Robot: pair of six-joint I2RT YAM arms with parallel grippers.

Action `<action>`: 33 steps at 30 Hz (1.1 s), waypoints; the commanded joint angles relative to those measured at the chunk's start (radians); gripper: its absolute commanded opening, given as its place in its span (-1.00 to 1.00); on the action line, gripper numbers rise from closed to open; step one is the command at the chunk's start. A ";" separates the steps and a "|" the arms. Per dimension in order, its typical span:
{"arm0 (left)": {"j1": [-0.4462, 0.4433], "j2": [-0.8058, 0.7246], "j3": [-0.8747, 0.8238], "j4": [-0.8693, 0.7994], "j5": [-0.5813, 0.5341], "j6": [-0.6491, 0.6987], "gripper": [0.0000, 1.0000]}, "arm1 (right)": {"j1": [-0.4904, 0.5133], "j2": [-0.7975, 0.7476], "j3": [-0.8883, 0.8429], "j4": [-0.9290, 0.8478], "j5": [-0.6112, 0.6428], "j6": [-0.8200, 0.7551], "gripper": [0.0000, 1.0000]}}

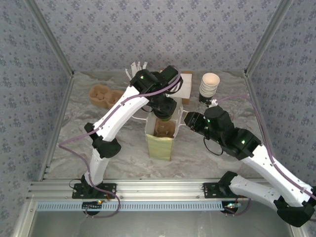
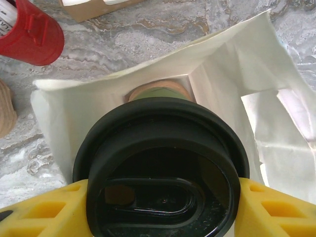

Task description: Pack the takeout coffee

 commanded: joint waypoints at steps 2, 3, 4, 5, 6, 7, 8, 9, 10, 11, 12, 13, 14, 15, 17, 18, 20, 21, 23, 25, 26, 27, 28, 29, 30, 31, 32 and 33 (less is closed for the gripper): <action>-0.001 0.024 0.050 -0.177 0.030 -0.007 0.03 | -0.049 0.005 0.044 -0.027 -0.081 -0.067 -0.30; 0.000 0.029 0.050 -0.177 0.032 -0.008 0.03 | -0.058 0.010 0.049 -0.025 -0.092 -0.070 -0.30; 0.000 0.032 0.050 -0.177 0.033 -0.010 0.03 | -0.065 0.016 0.053 -0.023 -0.107 -0.076 -0.30; -0.001 0.035 0.051 -0.177 0.034 -0.012 0.02 | -0.069 0.023 0.058 -0.023 -0.118 -0.080 -0.29; 0.000 0.037 0.052 -0.177 0.035 -0.014 0.02 | -0.072 0.031 0.066 -0.025 -0.130 -0.084 -0.30; -0.002 0.040 0.056 -0.177 0.035 -0.015 0.01 | -0.071 0.040 0.069 -0.025 -0.136 -0.087 -0.29; -0.001 0.042 0.058 -0.177 0.036 -0.017 0.01 | -0.073 0.044 0.072 -0.026 -0.141 -0.089 -0.29; -0.002 0.042 0.060 -0.177 0.033 -0.019 0.01 | -0.075 0.052 0.075 -0.026 -0.146 -0.090 -0.29; -0.001 0.042 0.062 -0.177 0.030 -0.025 0.01 | -0.074 0.055 0.076 -0.026 -0.150 -0.090 -0.30; -0.001 0.040 0.063 -0.177 0.026 -0.030 0.00 | -0.076 0.059 0.076 -0.024 -0.153 -0.089 -0.30; -0.001 0.039 0.065 -0.177 0.020 -0.040 0.00 | -0.077 0.063 0.077 -0.022 -0.157 -0.089 -0.30; -0.003 0.038 0.069 -0.177 0.012 -0.052 -0.01 | -0.077 0.066 0.076 -0.022 -0.158 -0.091 -0.32; -0.003 0.037 0.074 -0.177 0.007 -0.062 -0.03 | -0.077 0.069 0.073 -0.020 -0.159 -0.089 -0.35; -0.005 0.037 0.082 -0.178 0.001 -0.072 -0.03 | -0.077 0.070 0.072 -0.018 -0.164 -0.089 -0.37; -0.006 0.036 0.088 -0.178 -0.017 -0.101 -0.04 | -0.077 0.073 0.069 -0.013 -0.173 -0.085 -0.45; -0.007 0.036 0.089 -0.178 -0.019 -0.112 -0.05 | -0.075 0.073 0.067 -0.011 -0.177 -0.081 -0.48; -0.011 0.037 0.092 -0.178 -0.027 -0.132 -0.05 | -0.074 0.074 0.062 -0.006 -0.182 -0.076 -0.56; -0.014 0.039 0.093 -0.177 -0.032 -0.139 -0.06 | -0.074 0.074 0.060 -0.005 -0.183 -0.077 -0.59; -0.020 0.042 0.093 -0.178 -0.033 -0.149 -0.06 | -0.071 0.073 0.058 -0.006 -0.184 -0.073 -0.66; -0.022 0.048 0.093 -0.177 -0.034 -0.158 -0.06 | -0.071 0.070 0.052 -0.003 -0.187 -0.067 -0.72; -0.021 0.054 0.095 -0.178 -0.037 -0.162 -0.06 | -0.071 0.071 0.048 0.001 -0.192 -0.066 -0.74; -0.023 0.058 0.095 -0.177 -0.040 -0.165 -0.06 | -0.068 0.070 0.046 0.004 -0.195 -0.063 -0.75; -0.022 0.064 0.097 -0.177 -0.039 -0.169 -0.07 | -0.068 0.070 0.042 0.008 -0.196 -0.060 -0.77; -0.022 0.071 0.099 -0.177 -0.036 -0.169 -0.07 | -0.064 0.070 0.040 0.011 -0.198 -0.059 -0.77; -0.021 0.075 0.102 -0.178 -0.034 -0.171 -0.07 | -0.061 0.070 0.039 0.011 -0.198 -0.057 -0.78; -0.021 0.080 0.107 -0.177 -0.035 -0.176 -0.08 | -0.059 0.071 0.037 0.011 -0.198 -0.056 -0.79; -0.021 0.086 0.111 -0.177 -0.035 -0.176 -0.08 | -0.057 0.070 0.036 0.011 -0.196 -0.055 -0.79; -0.022 0.090 0.114 -0.178 -0.034 -0.176 -0.08 | -0.054 0.069 0.033 0.012 -0.195 -0.052 -0.80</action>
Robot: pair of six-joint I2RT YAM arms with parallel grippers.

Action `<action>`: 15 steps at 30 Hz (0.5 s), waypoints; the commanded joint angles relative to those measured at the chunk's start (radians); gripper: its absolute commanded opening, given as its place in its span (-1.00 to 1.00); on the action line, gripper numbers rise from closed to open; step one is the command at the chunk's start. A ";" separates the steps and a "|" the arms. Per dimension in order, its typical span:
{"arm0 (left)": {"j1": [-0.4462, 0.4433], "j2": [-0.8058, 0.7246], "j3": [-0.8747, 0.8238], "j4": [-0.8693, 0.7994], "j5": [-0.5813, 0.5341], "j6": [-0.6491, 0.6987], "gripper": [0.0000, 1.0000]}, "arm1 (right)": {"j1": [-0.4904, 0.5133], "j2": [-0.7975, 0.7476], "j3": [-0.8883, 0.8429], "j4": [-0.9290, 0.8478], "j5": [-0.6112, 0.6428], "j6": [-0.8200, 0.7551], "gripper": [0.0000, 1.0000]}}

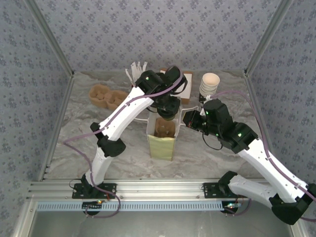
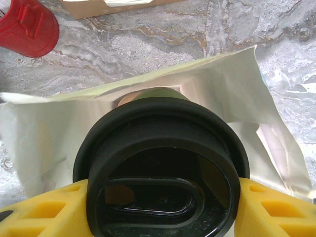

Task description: Pack the takeout coffee

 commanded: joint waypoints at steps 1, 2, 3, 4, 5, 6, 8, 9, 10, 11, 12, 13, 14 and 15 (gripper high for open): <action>-0.003 0.022 0.034 -0.178 -0.012 -0.024 -0.08 | 0.011 -0.007 -0.015 0.012 -0.009 0.017 -0.80; -0.003 0.025 0.036 -0.177 -0.012 -0.024 -0.08 | 0.012 -0.008 -0.016 0.011 -0.009 0.017 -0.80; -0.002 0.028 0.036 -0.177 -0.015 -0.026 -0.08 | 0.014 -0.009 -0.018 0.010 -0.005 0.018 -0.80; 0.000 0.033 0.034 -0.178 -0.015 -0.026 -0.09 | 0.013 -0.010 -0.020 0.010 -0.005 0.019 -0.80; 0.003 0.037 0.034 -0.178 -0.011 -0.027 -0.09 | 0.016 -0.013 -0.023 0.010 -0.003 0.020 -0.81; 0.006 0.041 0.034 -0.178 -0.009 -0.028 -0.09 | 0.017 -0.016 -0.027 0.011 -0.001 0.023 -0.81; 0.010 0.045 0.027 -0.179 -0.009 -0.030 -0.09 | 0.017 -0.022 -0.036 0.013 0.000 0.025 -0.81; 0.013 0.048 0.020 -0.177 -0.008 -0.033 -0.09 | 0.018 -0.026 -0.041 0.013 0.004 0.027 -0.82; 0.016 0.050 0.015 -0.178 -0.002 -0.033 -0.09 | 0.018 -0.031 -0.047 0.012 0.007 0.027 -0.82; 0.018 0.054 0.013 -0.178 0.002 -0.031 -0.09 | 0.020 -0.035 -0.052 0.014 0.008 0.029 -0.82; 0.018 0.057 0.013 -0.178 0.004 -0.029 -0.09 | 0.020 -0.040 -0.058 0.012 0.012 0.031 -0.83; 0.018 0.061 0.013 -0.177 0.004 -0.028 -0.09 | 0.020 -0.044 -0.063 0.012 0.014 0.031 -0.83; 0.021 0.066 0.012 -0.177 0.005 -0.030 -0.09 | 0.020 -0.046 -0.067 0.012 0.016 0.031 -0.84; 0.023 0.071 0.011 -0.177 0.009 -0.030 -0.09 | 0.020 -0.048 -0.072 0.012 0.015 0.031 -0.84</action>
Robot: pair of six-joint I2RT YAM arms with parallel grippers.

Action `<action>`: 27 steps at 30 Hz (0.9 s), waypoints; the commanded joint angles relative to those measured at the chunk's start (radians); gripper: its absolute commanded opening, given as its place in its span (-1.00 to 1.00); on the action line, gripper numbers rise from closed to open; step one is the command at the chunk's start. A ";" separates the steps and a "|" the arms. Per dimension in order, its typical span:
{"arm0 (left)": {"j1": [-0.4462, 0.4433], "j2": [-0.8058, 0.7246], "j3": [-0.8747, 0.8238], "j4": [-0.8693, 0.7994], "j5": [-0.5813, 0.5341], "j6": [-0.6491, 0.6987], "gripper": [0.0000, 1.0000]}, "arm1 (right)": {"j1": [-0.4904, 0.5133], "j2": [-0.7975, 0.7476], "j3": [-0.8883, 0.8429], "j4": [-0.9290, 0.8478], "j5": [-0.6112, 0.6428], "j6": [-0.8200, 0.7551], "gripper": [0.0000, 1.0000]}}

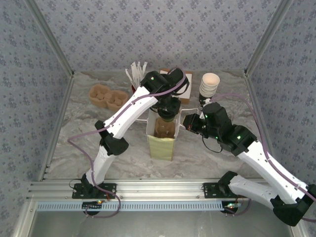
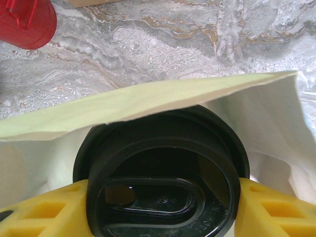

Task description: Pack the takeout coffee

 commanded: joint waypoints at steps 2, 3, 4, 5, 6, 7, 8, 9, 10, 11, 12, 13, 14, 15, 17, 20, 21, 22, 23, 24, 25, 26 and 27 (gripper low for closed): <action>0.012 0.028 0.010 -0.177 0.017 -0.017 -0.09 | 0.006 -0.020 -0.021 0.003 0.015 0.012 -0.85; 0.014 0.034 0.010 -0.177 0.021 -0.017 -0.09 | 0.006 -0.021 -0.023 0.004 0.013 0.013 -0.85; 0.017 0.037 0.010 -0.177 0.025 -0.016 -0.09 | 0.007 -0.022 -0.027 0.002 0.013 0.013 -0.85; 0.019 0.040 0.011 -0.177 0.028 -0.017 -0.09 | 0.007 -0.024 -0.027 0.002 0.014 0.012 -0.86; 0.022 0.041 0.011 -0.177 0.029 -0.020 -0.10 | 0.007 -0.026 -0.028 0.002 0.015 0.012 -0.85; 0.024 0.044 0.013 -0.177 0.030 -0.019 -0.09 | 0.007 -0.029 -0.029 0.002 0.016 0.010 -0.86; 0.027 0.048 0.014 -0.177 0.034 -0.018 -0.10 | 0.007 -0.029 -0.029 0.001 0.017 0.010 -0.86; 0.030 0.052 0.014 -0.177 0.039 -0.017 -0.10 | 0.007 -0.030 -0.030 -0.001 0.018 0.009 -0.87; 0.033 0.057 0.013 -0.177 0.048 -0.016 -0.09 | 0.006 -0.031 -0.031 0.000 0.019 0.008 -0.86; 0.034 0.061 0.011 -0.177 0.051 -0.013 -0.09 | 0.006 -0.031 -0.033 0.001 0.018 0.006 -0.87; 0.035 0.063 0.011 -0.177 0.051 -0.013 -0.09 | 0.005 -0.032 -0.033 0.001 0.018 0.005 -0.87; 0.035 0.069 0.011 -0.177 0.055 -0.012 -0.09 | 0.005 -0.031 -0.033 -0.001 0.019 0.004 -0.87; 0.035 0.072 0.011 -0.177 0.063 -0.010 -0.10 | 0.004 -0.032 -0.033 -0.002 0.019 0.004 -0.87; 0.034 0.074 0.011 -0.177 0.068 -0.009 -0.10 | 0.004 -0.031 -0.035 -0.003 0.021 0.002 -0.88; 0.035 0.075 0.008 -0.177 0.072 -0.008 -0.10 | 0.005 -0.033 -0.035 -0.007 0.021 0.001 -0.88; 0.035 0.074 0.005 -0.177 0.079 -0.007 -0.10 | 0.005 -0.034 -0.039 -0.008 0.022 0.003 -0.89; 0.035 0.073 0.004 -0.177 0.079 -0.008 -0.10 | 0.003 -0.036 -0.040 -0.008 0.021 0.002 -0.89; 0.034 0.073 0.002 -0.177 0.081 -0.007 -0.10 | 0.005 -0.036 -0.041 -0.007 0.021 0.002 -0.89; 0.035 0.074 0.001 -0.177 0.083 -0.007 -0.09 | 0.004 -0.036 -0.041 -0.008 0.021 0.004 -0.89; 0.035 0.073 0.001 -0.178 0.083 -0.006 -0.09 | 0.005 -0.036 -0.044 -0.008 0.022 0.002 -0.89; 0.035 0.073 0.000 -0.177 0.088 -0.004 -0.09 | 0.005 -0.037 -0.045 -0.008 0.021 0.003 -0.90; 0.035 0.073 0.003 -0.177 0.095 -0.005 -0.09 | 0.005 -0.038 -0.045 -0.008 0.020 0.003 -0.89; 0.034 0.072 0.006 -0.177 0.099 -0.002 -0.08 | 0.005 -0.038 -0.046 -0.006 0.020 0.003 -0.90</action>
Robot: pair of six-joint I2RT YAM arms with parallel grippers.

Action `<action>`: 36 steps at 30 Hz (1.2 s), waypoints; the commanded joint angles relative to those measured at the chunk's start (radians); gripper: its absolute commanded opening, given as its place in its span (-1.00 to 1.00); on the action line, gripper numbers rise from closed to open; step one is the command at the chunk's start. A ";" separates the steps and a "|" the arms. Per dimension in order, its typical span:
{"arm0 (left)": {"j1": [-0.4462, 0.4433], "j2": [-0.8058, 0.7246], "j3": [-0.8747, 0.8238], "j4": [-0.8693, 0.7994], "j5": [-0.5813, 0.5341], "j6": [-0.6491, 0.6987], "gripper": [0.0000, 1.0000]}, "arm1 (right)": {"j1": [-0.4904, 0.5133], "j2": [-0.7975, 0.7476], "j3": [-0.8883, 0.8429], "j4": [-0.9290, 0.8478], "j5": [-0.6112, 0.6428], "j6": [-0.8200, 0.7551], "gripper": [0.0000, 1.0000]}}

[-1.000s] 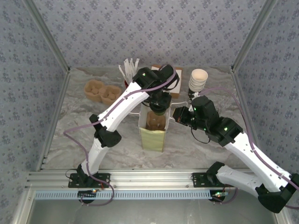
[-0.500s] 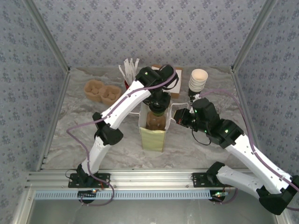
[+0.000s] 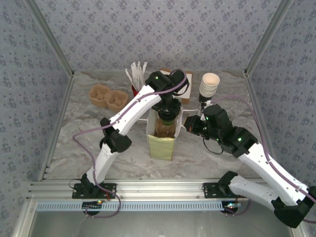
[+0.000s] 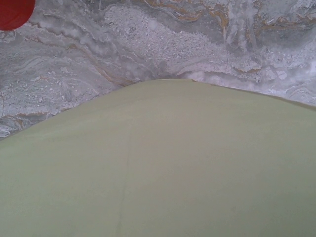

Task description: Pack the takeout coffee

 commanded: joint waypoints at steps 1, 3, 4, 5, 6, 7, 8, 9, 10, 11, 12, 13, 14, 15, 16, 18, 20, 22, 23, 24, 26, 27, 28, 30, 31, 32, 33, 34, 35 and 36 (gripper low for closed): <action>0.002 -0.002 0.010 -0.177 0.032 0.000 -0.08 | 0.006 -0.014 -0.018 -0.007 0.012 0.003 -0.90; 0.000 -0.005 0.004 -0.177 0.039 0.005 -0.08 | 0.003 -0.016 -0.020 -0.007 0.012 0.003 -0.90; 0.001 -0.008 0.004 -0.177 0.038 0.003 -0.08 | 0.004 -0.016 -0.022 -0.005 0.013 0.005 -0.90; 0.001 -0.011 0.003 -0.177 0.041 0.001 -0.08 | 0.005 -0.017 -0.024 -0.004 0.012 0.005 -0.90; 0.001 -0.014 0.000 -0.177 0.047 0.002 -0.08 | 0.005 -0.019 -0.024 -0.003 0.010 0.005 -0.90; 0.002 -0.020 -0.007 -0.177 0.052 0.004 -0.08 | 0.005 -0.018 -0.026 -0.002 0.012 0.004 -0.90; 0.000 -0.028 -0.017 -0.177 0.053 0.005 -0.08 | 0.004 -0.018 -0.027 -0.002 0.012 0.005 -0.91; -0.001 -0.033 -0.025 -0.177 0.052 0.006 -0.08 | 0.004 -0.018 -0.028 -0.001 0.010 0.004 -0.90; 0.000 -0.039 -0.034 -0.178 0.047 0.004 -0.09 | 0.004 -0.018 -0.030 0.001 0.009 0.005 -0.91; 0.000 -0.044 -0.046 -0.177 0.043 0.002 -0.09 | 0.004 -0.018 -0.031 0.001 0.009 0.005 -0.91; 0.000 -0.046 -0.052 -0.177 0.042 0.001 -0.09 | 0.004 -0.017 -0.031 0.001 0.009 0.005 -0.91; 0.001 -0.046 -0.057 -0.177 0.040 0.000 -0.09 | 0.003 -0.018 -0.031 0.003 0.009 0.005 -0.91; 0.002 -0.044 -0.062 -0.177 0.039 -0.001 -0.09 | 0.006 -0.016 -0.033 0.006 0.007 0.005 -0.91; 0.003 -0.042 -0.065 -0.177 0.038 0.000 -0.09 | 0.006 -0.016 -0.033 0.008 0.006 0.005 -0.91; 0.003 -0.038 -0.064 -0.177 0.036 -0.002 -0.09 | 0.005 -0.014 -0.031 0.009 0.004 0.005 -0.92; 0.008 -0.034 -0.063 -0.177 0.026 -0.008 -0.10 | 0.005 -0.013 -0.032 0.009 0.004 0.004 -0.92; 0.013 -0.027 -0.052 -0.177 0.023 -0.011 -0.11 | 0.006 -0.013 -0.033 0.009 0.004 0.003 -0.92; 0.016 -0.018 -0.036 -0.177 0.017 -0.013 -0.13 | 0.006 -0.012 -0.033 0.010 0.000 0.005 -0.92; 0.017 -0.014 -0.027 -0.177 0.015 -0.015 -0.13 | 0.008 -0.011 -0.033 0.012 -0.001 0.005 -0.92; 0.020 -0.008 -0.020 -0.177 0.016 -0.015 -0.14 | 0.009 -0.010 -0.034 0.012 -0.002 0.005 -0.92; 0.019 0.006 -0.005 -0.177 0.018 -0.011 -0.14 | 0.010 -0.010 -0.036 0.012 0.000 0.004 -0.93; 0.020 0.012 -0.001 -0.177 0.022 -0.009 -0.14 | 0.010 -0.011 -0.035 0.012 0.000 0.004 -0.93; 0.021 0.018 0.000 -0.177 0.023 -0.009 -0.14 | 0.010 -0.010 -0.034 0.012 -0.002 0.003 -0.93; 0.022 0.028 0.007 -0.177 0.021 -0.008 -0.15 | 0.010 -0.012 -0.033 0.010 -0.002 -0.002 -0.93; 0.023 0.030 0.011 -0.177 0.021 -0.008 -0.16 | 0.010 -0.012 -0.034 0.009 -0.001 -0.001 -0.93; 0.024 0.035 0.015 -0.177 0.022 -0.006 -0.15 | 0.009 -0.012 -0.035 0.008 0.000 -0.002 -0.93; 0.024 0.041 0.019 -0.177 0.023 -0.004 -0.15 | 0.010 -0.011 -0.034 0.007 -0.001 -0.002 -0.93; 0.024 0.046 0.021 -0.177 0.025 -0.002 -0.16 | 0.010 -0.011 -0.035 0.006 0.000 -0.005 -0.93; 0.025 0.052 0.020 -0.177 0.028 -0.001 -0.16 | 0.010 -0.012 -0.036 0.006 0.000 -0.005 -0.93; 0.025 0.056 0.018 -0.177 0.030 0.001 -0.16 | 0.010 -0.011 -0.036 0.006 -0.002 -0.005 -0.94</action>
